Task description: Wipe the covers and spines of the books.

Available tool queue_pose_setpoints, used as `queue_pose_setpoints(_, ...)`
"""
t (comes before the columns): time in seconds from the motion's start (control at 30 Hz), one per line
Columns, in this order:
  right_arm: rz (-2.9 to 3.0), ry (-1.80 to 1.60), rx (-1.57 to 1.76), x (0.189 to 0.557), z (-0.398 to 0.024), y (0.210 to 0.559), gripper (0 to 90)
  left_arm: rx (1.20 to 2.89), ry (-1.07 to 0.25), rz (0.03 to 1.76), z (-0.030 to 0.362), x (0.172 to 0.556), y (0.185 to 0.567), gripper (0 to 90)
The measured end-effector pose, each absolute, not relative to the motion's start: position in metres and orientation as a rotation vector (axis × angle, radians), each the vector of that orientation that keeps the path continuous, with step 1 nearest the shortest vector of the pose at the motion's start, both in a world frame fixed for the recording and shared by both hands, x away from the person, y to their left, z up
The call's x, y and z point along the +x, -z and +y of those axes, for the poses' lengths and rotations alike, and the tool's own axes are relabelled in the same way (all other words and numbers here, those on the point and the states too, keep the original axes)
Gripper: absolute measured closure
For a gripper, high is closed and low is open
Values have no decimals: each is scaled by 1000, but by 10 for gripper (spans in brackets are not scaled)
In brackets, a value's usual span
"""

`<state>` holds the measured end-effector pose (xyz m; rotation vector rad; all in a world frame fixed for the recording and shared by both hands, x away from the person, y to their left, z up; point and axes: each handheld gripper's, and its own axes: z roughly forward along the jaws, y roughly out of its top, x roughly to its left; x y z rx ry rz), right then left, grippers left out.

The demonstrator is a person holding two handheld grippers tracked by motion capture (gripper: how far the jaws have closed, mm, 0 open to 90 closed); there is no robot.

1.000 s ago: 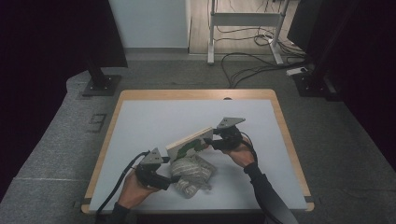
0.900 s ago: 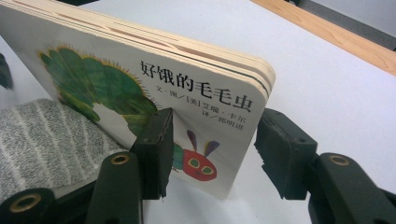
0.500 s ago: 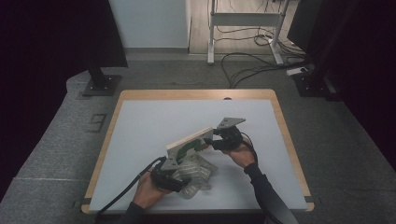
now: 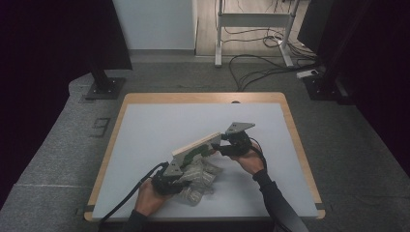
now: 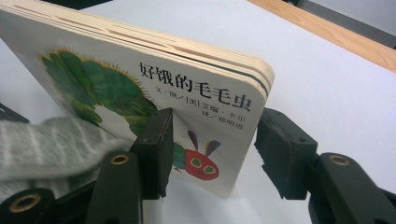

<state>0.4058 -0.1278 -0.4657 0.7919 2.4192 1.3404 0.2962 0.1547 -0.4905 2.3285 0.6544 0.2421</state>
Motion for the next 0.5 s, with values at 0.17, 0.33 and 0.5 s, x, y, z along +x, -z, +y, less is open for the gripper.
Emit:
queue_pose_setpoints(0.17, 2416, -1349, 793, 406, -129, 466, 465, 2311, -230, 668, 174, 289, 480, 678)
queue_pose_setpoints(0.33, 2414, -1356, 801, 405, -129, 467, 465, 2291, -236, 706, 198, 282, 474, 675)
queue_pose_setpoints(0.5, 2411, -1357, 801, 405, -129, 467, 465, 2246, -261, 760, 221, 279, 469, 670)
